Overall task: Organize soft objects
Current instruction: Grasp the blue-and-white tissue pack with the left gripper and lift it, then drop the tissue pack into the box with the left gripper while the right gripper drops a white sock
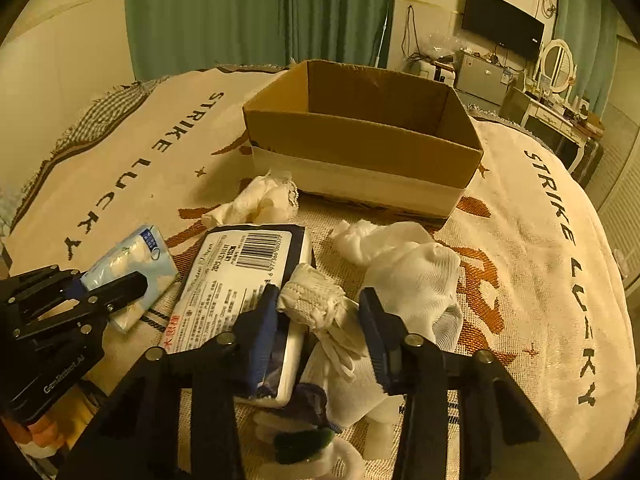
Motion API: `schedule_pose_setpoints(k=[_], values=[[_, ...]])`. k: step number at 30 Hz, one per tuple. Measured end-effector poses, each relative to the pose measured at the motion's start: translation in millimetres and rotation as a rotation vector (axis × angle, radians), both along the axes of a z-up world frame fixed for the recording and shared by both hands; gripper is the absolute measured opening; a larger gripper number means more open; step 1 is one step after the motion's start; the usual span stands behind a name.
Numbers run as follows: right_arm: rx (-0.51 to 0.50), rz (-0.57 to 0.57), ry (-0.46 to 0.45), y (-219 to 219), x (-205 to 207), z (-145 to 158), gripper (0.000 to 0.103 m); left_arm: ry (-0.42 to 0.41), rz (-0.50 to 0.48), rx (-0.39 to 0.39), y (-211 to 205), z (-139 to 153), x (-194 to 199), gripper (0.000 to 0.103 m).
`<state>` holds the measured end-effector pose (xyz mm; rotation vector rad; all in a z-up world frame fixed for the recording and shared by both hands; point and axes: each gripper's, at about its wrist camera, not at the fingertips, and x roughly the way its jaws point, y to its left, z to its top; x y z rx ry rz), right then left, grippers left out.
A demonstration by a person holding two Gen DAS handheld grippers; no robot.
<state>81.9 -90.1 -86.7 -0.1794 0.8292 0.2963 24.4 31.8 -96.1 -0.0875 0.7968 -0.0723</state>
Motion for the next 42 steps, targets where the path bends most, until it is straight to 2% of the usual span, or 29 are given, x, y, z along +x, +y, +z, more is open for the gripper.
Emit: schedule_pose_setpoints(k=[3,8,14,16,20,25,29,35,42], values=[[0.003,0.008,-0.01,0.9,-7.1,6.5,0.032,-0.034,-0.005,0.002,-4.4,16.4,-4.6,0.018],[0.034,0.01,-0.033,-5.3,-15.8,27.4,0.031,-0.095,-0.009,-0.012,-9.0,57.0,-1.9,0.018],[0.077,0.04,-0.126,-14.5,-14.2,79.5,0.031,-0.208,-0.037,0.005,-25.1,113.7,9.0,0.018],[0.082,0.041,-0.177,-21.6,-9.9,103.0,0.031,-0.235,-0.04,0.001,-28.8,129.0,17.3,0.018],[0.152,0.054,-0.221,-39.9,6.5,142.3,0.031,-0.286,-0.061,0.026,-41.6,152.1,39.3,0.018],[0.101,0.065,-0.273,-47.8,45.7,169.9,0.031,-0.297,-0.069,0.042,-56.3,161.5,85.8,0.018],[0.042,0.059,-0.255,-53.0,91.2,162.5,0.031,-0.271,-0.08,0.065,-69.8,149.0,130.4,0.018],[0.037,0.064,-0.151,-61.8,160.4,117.9,0.031,-0.177,-0.088,0.096,-80.1,109.3,190.3,0.018],[0.043,0.102,-0.053,-62.5,205.7,66.2,0.031,-0.093,-0.105,0.139,-92.2,66.4,225.2,0.018]])
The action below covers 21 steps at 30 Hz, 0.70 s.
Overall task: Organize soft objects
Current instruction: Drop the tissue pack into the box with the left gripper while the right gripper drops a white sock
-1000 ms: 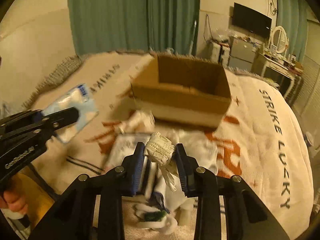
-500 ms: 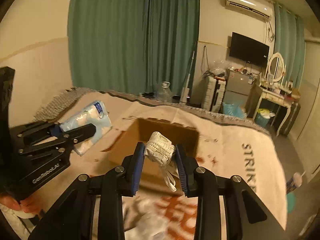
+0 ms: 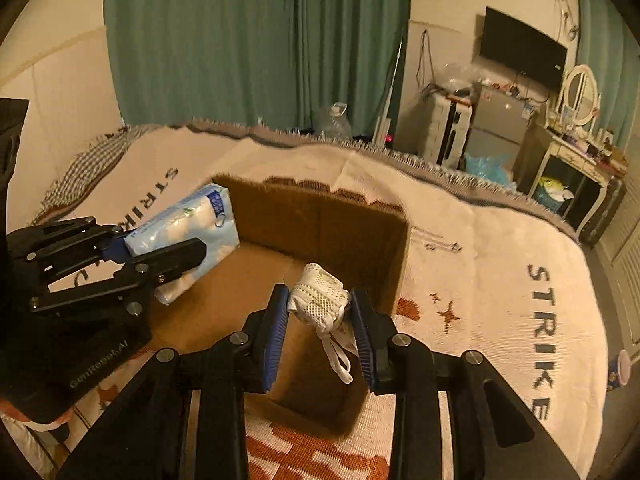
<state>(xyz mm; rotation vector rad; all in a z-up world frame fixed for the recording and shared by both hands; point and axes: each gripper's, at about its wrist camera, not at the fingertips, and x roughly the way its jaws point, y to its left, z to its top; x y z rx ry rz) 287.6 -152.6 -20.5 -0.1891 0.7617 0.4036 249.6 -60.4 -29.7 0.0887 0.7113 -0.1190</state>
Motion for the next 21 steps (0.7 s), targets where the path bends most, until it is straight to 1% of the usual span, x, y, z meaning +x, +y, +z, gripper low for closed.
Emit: schedule_pose_setpoints(k=[2,4,5,6,7,8,10,11,15,17,18,19,20,21], values=[[0.005,0.009,0.017,-0.6,5.8,-11.3,0.032,0.008,0.01,0.019,-2.3,-7.0,4.8,0.023],[0.014,0.008,0.035,-2.7,11.7,-19.5,0.035,0.034,0.031,0.024,-0.2,-13.7,10.9,0.026],[0.014,0.004,0.04,-4.5,13.1,-22.0,0.037,0.049,0.037,0.005,3.2,-15.6,13.1,0.036],[0.012,-0.002,0.042,-7.3,13.6,-24.0,0.046,0.054,0.046,-0.01,6.4,-15.5,13.6,0.05],[0.008,-0.01,0.04,-10.1,12.8,-25.4,0.053,0.048,0.051,-0.016,8.1,-14.2,13.0,0.057],[0.014,-0.01,0.038,-12.4,11.6,-24.9,0.056,0.034,0.051,-0.017,9.4,-10.6,10.0,0.064],[0.008,-0.023,0.031,-15.1,10.0,-19.6,0.063,0.008,0.051,-0.007,9.1,-0.5,2.9,0.065],[0.001,-0.035,0.021,-17.1,7.5,-16.2,0.063,-0.003,0.049,-0.002,9.2,6.9,-1.9,0.065],[0.019,-0.067,-0.016,-26.0,-8.0,11.8,0.063,-0.068,0.058,0.017,14.7,44.4,-23.9,0.065],[0.022,-0.079,-0.047,-29.3,-22.1,33.0,0.067,-0.115,0.057,0.022,18.2,70.2,-44.8,0.065],[0.02,-0.085,-0.065,-30.3,-30.9,44.9,0.07,-0.14,0.058,0.027,18.8,83.4,-57.3,0.069],[0.022,-0.087,-0.088,-31.5,-41.8,58.9,0.073,-0.169,0.064,0.034,18.7,96.9,-71.0,0.075],[0.021,-0.088,-0.112,-32.5,-55.0,74.3,0.076,-0.196,0.071,0.036,19.9,107.5,-81.2,0.086],[0.017,-0.091,-0.128,-33.0,-64.3,84.7,0.082,-0.236,0.08,0.037,21.0,121.0,-98.3,0.089]])
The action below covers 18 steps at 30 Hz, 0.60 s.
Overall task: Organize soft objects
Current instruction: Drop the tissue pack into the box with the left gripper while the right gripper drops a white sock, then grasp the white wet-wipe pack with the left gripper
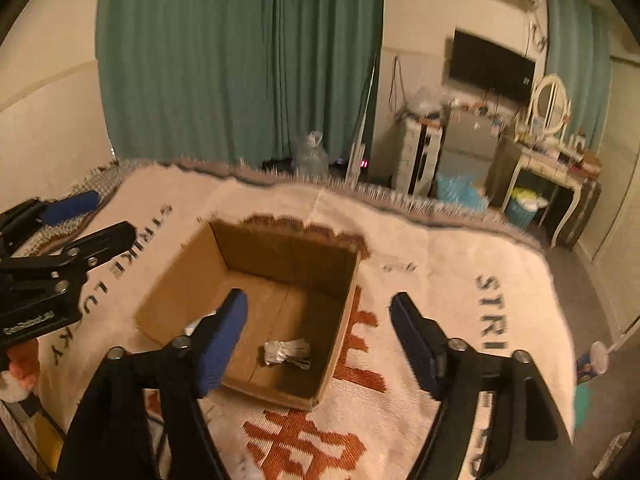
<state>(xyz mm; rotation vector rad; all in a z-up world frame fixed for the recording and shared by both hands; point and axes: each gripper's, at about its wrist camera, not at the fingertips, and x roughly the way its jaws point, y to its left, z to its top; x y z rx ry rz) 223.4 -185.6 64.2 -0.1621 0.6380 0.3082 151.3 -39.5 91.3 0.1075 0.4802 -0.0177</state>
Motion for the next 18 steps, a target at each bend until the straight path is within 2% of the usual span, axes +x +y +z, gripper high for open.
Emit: schedule_pose_setpoints(k=[4,6,9,13,15,18], values=[[-0.009,-0.032,-0.09,-5.0,-56.0,48.3,0.103,-0.087,0.007,-0.018,4.1,35.8,-54.0,0.09],[-0.016,-0.045,-0.123,-6.8,-85.8,64.3,0.103,-0.102,0.005,-0.024,5.5,44.6,-79.6,0.09],[-0.024,-0.05,-0.129,-9.1,-121.2,72.7,0.103,-0.108,0.015,-0.009,4.3,44.1,-105.4,0.09],[-0.017,-0.057,-0.099,-11.6,-153.2,62.7,0.103,-0.053,0.021,-0.01,2.5,21.2,-124.0,0.09],[-0.012,-0.073,-0.072,-14.0,-162.8,49.7,0.103,-0.007,0.019,-0.042,2.2,3.5,-127.4,0.09],[0.012,-0.08,-0.018,-15.4,-170.9,21.3,0.103,0.066,0.065,-0.068,-0.5,-28.2,-124.2,0.09]])
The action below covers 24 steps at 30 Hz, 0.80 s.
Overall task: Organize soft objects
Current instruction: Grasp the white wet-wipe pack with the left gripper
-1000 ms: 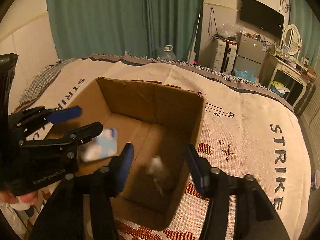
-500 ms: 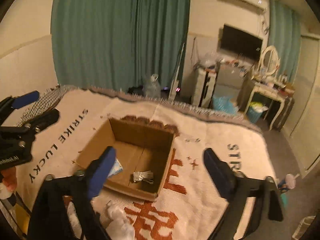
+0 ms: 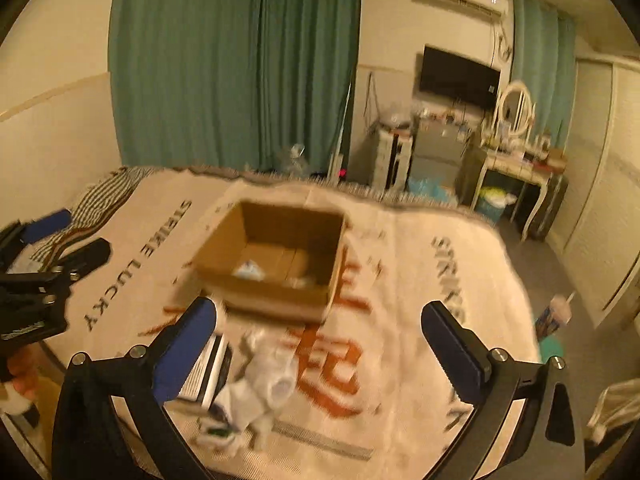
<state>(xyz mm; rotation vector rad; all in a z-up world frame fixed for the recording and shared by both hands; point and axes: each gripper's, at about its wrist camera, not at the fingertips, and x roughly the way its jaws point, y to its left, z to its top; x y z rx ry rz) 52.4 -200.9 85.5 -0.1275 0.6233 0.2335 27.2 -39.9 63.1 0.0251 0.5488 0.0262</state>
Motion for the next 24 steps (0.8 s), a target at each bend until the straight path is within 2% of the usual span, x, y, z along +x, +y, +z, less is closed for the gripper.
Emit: schedule_pose_setpoints(k=[2,6,10,13,17,21,24], values=[[0.006,-0.006,0.061,-1.4,-2.5,-27.5,0.103,0.051,0.004,-0.024,-2.5,-23.5,2.0,0.09],[-0.024,-0.054,0.124,-2.3,-4.3,-74.3,0.103,0.169,-0.011,-0.048,-12.6,-69.8,7.0,0.09],[-0.036,-0.074,0.183,-5.4,-3.1,-101.2,0.103,0.243,-0.028,-0.052,-23.4,-107.7,2.9,0.09],[-0.067,-0.09,0.208,-6.1,-3.9,-116.8,0.103,0.305,-0.045,-0.077,-27.0,-129.4,4.9,0.089],[-0.074,-0.108,0.224,-6.0,-1.3,-128.5,0.103,0.39,-0.064,-0.17,-26.1,-152.4,13.1,0.089],[-0.085,-0.107,0.226,-3.2,3.6,-129.8,0.103,0.407,-0.051,-0.135,-27.9,-162.2,19.0,0.089],[-0.087,-0.111,0.225,-2.1,6.0,-130.9,0.103,0.409,-0.048,-0.151,-21.8,-165.8,22.9,0.089]])
